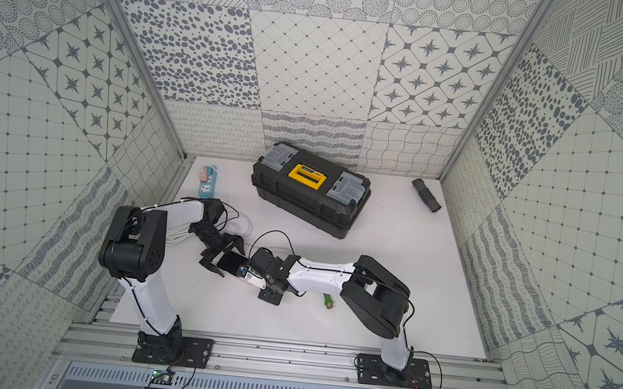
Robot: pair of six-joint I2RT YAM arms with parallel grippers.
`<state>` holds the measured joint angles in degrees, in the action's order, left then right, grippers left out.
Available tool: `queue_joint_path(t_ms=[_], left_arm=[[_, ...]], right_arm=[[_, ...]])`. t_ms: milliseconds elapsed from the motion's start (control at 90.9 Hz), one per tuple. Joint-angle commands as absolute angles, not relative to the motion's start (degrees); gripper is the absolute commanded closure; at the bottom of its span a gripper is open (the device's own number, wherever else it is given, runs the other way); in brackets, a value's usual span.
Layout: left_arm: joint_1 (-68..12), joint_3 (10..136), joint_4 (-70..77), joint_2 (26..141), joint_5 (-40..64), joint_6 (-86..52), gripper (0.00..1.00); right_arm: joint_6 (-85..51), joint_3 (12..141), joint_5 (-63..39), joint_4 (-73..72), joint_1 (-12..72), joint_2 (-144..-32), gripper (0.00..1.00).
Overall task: Plug the charging cable into the phone
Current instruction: Pick up the charging cable from the center of the board.
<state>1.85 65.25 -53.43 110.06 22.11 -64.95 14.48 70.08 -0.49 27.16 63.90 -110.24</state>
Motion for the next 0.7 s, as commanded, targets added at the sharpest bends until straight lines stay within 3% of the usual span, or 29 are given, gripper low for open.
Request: queue_joint_path(t_ms=[0, 121, 429, 693], left_arm=[[2.19, 64.84, -46.75, 110.94, 13.33, -60.56, 0.03], [2.19, 65.61, -46.88, 110.97, 14.85, -58.99, 0.03], [2.20, 62.09, -45.49, 104.03, 16.65, -57.30, 0.03], [1.23, 60.95, -43.84, 102.98, 18.57, -54.56, 0.03]], right_arm=[[11.41, 69.77, -8.26, 28.38, 60.66, -109.35, 1.00], [7.59, 70.05, -20.29, 30.59, 54.98, -105.38, 1.00], [6.12, 71.39, -34.48, 35.22, 51.33, -104.69, 1.00], [5.68, 71.62, -37.27, 35.24, 51.18, -107.31, 1.00]])
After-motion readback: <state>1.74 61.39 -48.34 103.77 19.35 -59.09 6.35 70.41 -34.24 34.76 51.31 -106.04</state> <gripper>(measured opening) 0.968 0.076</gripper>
